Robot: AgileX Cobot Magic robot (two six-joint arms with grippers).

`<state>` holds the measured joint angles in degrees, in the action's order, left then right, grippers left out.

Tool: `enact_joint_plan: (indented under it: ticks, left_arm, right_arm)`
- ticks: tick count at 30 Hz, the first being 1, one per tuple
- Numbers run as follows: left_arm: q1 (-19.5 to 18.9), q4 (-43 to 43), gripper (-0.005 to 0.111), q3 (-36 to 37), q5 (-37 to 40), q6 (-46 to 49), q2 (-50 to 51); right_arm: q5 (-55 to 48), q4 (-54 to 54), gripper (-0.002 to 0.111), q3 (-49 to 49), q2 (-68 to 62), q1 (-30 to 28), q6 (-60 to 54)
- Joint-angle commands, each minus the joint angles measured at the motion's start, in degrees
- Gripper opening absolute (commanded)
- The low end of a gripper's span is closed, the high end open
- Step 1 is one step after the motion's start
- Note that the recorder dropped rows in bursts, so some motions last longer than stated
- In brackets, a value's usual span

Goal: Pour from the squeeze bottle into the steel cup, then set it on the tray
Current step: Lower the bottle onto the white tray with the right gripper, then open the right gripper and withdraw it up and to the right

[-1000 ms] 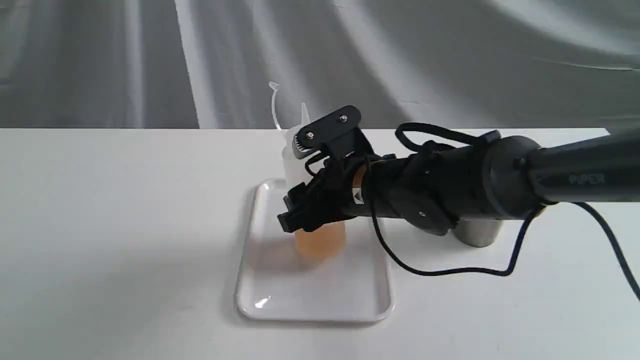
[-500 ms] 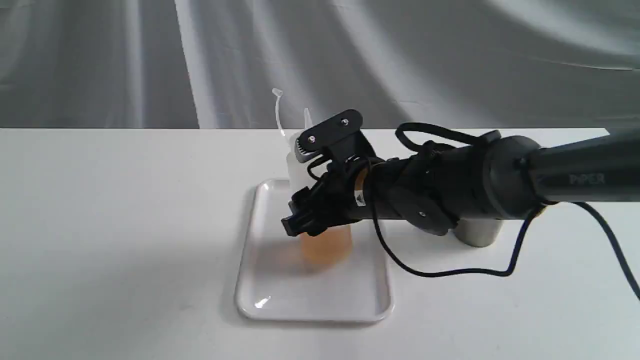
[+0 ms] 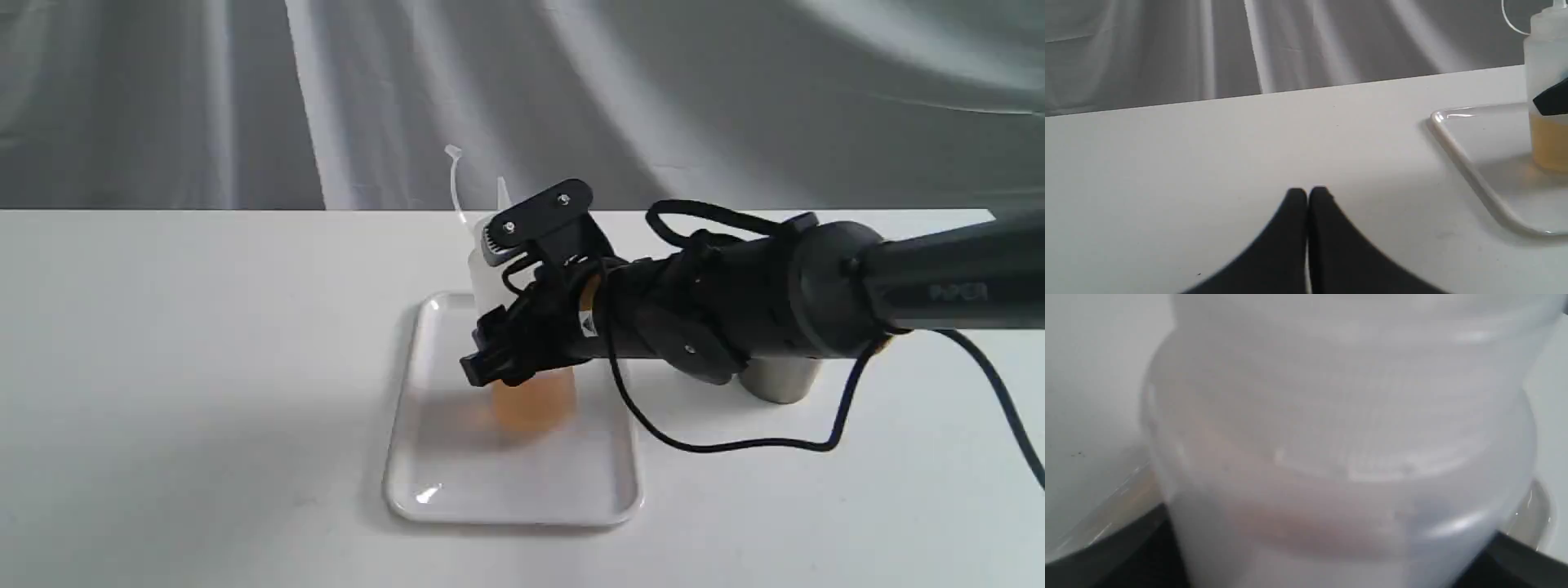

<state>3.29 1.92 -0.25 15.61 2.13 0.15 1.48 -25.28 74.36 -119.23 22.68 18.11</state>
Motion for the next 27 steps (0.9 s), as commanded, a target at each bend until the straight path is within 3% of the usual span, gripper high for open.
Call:
enact_joint_plan:
  ticks: [1, 4, 7, 27]
  left_arm:
    - [0.3, 0.0, 0.000, 0.3, -0.4, -0.2, -0.1]
    - [0.3, 0.0, 0.000, 0.3, -0.4, -0.2, -0.1]
    - [0.3, 0.0, 0.000, 0.3, -0.4, -0.3, -0.1]
    - [0.3, 0.0, 0.000, 0.3, -0.4, -0.1, -0.1]
  right_arm:
    - [0.8, 0.0, 0.070, 0.4, 0.8, 0.1, -0.3]
    - [0.8, 0.0, 0.086, 0.4, 0.8, 0.1, -0.3]
    - [0.7, 0.0, 0.092, 0.4, 1.0, 0.1, -0.3]
    - [-4.7, -0.9, 0.092, 0.1, 12.6, -0.6, -0.1]
